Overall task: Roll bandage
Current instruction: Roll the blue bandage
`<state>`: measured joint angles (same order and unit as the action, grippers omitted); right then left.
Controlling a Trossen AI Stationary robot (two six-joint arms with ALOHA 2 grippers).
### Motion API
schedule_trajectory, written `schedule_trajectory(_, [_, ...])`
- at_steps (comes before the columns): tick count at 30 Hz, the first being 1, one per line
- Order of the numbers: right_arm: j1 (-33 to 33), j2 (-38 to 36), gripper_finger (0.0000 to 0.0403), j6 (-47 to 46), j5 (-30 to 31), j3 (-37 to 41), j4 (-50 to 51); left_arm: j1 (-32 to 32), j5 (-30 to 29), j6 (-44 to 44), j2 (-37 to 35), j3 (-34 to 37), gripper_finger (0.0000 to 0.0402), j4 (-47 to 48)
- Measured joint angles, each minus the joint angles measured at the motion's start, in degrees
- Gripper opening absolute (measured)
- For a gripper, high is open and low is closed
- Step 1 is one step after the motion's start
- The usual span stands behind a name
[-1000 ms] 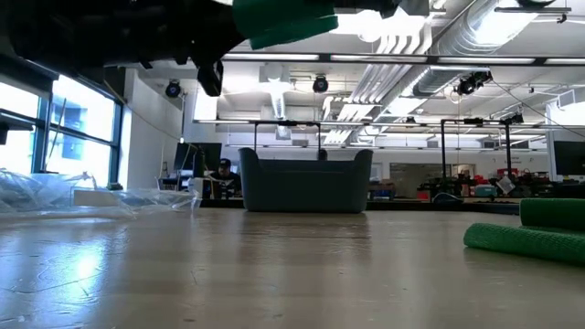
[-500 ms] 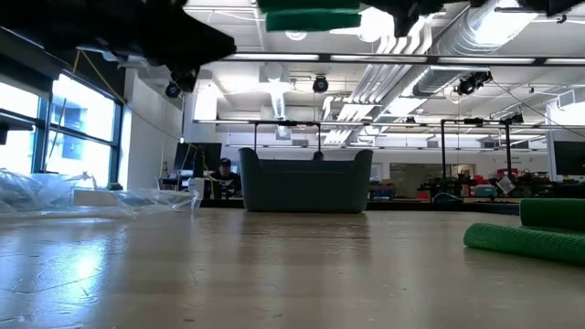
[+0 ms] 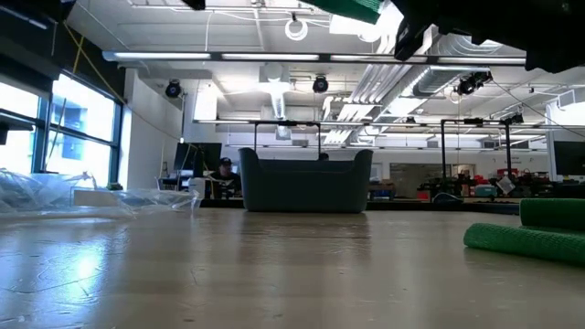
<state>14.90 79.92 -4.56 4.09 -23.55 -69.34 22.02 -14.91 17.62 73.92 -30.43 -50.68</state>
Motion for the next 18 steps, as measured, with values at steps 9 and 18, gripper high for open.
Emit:
schedule_trajectory(9, [0.0,0.0,0.0004,-0.6,0.1,0.0,-0.4,0.6,-11.4,1.6,7.1,-12.4,0.0177,11.0])
schedule_trajectory(18, [0.0,0.0,0.0004,-0.6,1.9,0.0,-0.1,1.9,-14.5,5.8,7.9,-13.9,0.0174,11.9])
